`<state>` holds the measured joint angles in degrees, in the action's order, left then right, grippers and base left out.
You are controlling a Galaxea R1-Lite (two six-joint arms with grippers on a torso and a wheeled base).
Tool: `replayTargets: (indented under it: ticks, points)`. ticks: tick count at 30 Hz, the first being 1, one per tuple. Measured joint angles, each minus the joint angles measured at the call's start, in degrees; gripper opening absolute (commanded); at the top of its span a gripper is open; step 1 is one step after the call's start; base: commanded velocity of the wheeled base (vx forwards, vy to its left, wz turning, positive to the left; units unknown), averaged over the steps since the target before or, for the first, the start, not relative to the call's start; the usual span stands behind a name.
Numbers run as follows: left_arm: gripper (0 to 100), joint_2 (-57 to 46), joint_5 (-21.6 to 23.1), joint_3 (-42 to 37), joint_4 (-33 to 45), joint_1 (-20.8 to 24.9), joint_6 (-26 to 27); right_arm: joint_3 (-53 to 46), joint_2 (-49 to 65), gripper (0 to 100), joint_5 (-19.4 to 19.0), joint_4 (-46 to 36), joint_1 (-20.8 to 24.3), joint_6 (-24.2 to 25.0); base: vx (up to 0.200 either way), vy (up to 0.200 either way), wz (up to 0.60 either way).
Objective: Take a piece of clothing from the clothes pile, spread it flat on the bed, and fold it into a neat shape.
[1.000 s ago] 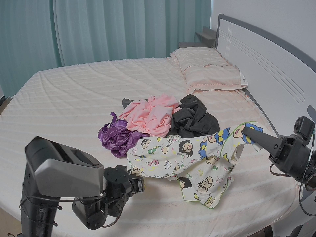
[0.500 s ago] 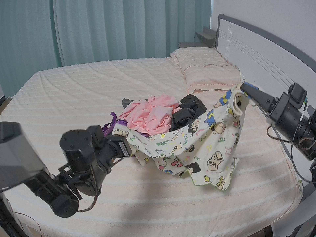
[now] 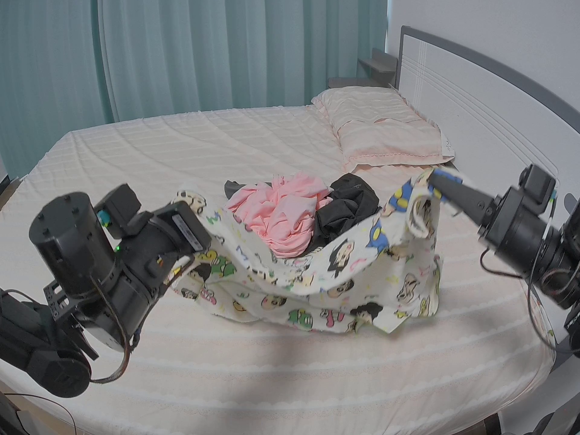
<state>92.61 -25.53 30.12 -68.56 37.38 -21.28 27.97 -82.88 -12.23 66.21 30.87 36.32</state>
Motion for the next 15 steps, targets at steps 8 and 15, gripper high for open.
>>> replayTargets:
  ticks: [8,15]
  points:
    - [0,3.25,0.00,-8.28,0.13,1.27,-8.17,-6.52,-4.44,0,0.60,2.44,3.58,5.69,0.000,0.000,0.00]
    - [0,5.10,-0.11,-12.08,0.02,2.30,-10.22,-9.69,-6.01,0,3.01,3.07,4.05,6.73,0.000,0.000,0.00]
